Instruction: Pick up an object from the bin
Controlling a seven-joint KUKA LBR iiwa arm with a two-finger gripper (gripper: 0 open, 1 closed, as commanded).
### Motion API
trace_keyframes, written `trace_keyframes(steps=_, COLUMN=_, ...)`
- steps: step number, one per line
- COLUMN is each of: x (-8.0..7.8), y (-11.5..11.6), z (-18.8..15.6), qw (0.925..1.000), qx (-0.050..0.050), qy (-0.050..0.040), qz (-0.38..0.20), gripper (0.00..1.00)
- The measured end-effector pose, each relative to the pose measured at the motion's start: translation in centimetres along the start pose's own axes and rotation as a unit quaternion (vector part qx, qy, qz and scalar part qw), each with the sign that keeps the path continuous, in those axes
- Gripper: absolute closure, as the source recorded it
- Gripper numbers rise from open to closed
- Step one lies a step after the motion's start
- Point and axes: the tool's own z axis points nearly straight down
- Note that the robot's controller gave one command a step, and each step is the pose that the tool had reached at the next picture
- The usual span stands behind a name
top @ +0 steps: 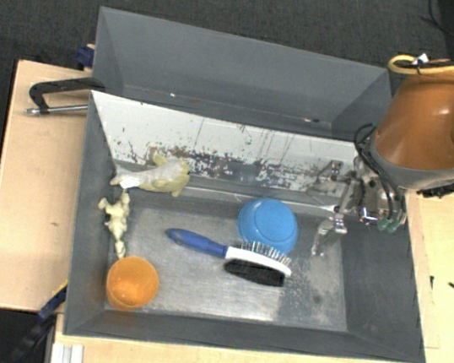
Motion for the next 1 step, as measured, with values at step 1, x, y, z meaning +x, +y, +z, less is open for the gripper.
trace_keyframes(steps=1, x=-1.77, y=4.26, z=8.13, qw=0.9990, qx=0.002, qy=-0.0068, qz=-0.044, gripper=0.00)
